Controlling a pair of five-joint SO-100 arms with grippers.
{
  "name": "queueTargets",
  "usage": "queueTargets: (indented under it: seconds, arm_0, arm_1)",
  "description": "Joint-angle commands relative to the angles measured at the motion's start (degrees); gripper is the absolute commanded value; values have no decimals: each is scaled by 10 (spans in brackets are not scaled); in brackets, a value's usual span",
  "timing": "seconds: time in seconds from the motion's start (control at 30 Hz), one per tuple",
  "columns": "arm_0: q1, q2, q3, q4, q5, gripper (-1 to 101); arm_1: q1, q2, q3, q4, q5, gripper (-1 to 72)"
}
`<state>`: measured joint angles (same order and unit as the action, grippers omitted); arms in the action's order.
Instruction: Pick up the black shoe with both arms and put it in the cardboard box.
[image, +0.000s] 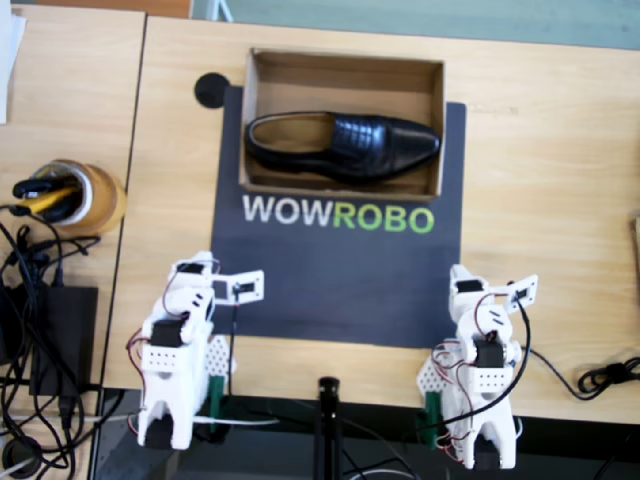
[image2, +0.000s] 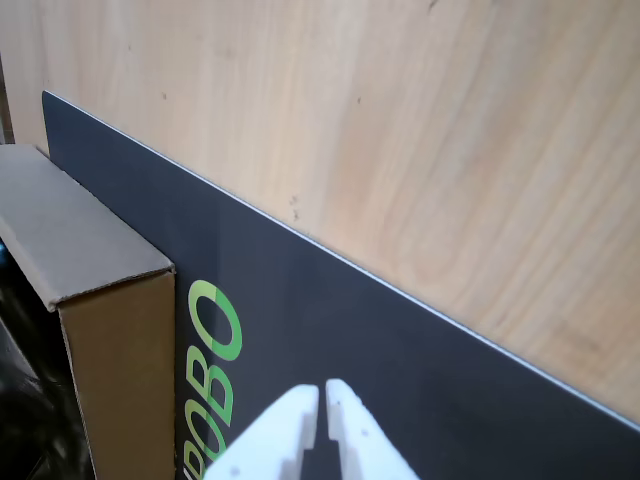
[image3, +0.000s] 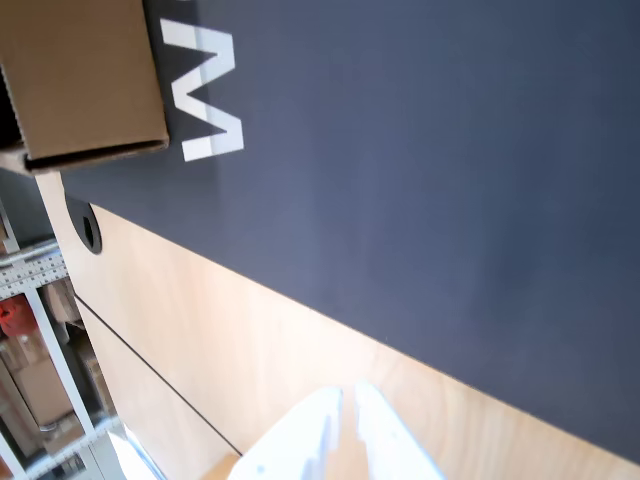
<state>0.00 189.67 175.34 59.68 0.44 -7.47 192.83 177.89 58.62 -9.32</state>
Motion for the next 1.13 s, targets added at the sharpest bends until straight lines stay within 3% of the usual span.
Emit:
queueTargets:
  seconds: [0.0,0.1,1.1]
  arm_0:
    - [0,10,-1,1,-10,0]
    - [-2,10,-1,1,-11,1]
    - [-2,10,-1,1,-11,1]
  arm_1:
    - [-6,26,5,1,-4,-1]
    - [-6,26,5,1,-4,28]
    - [-6,26,5,1,-4,14]
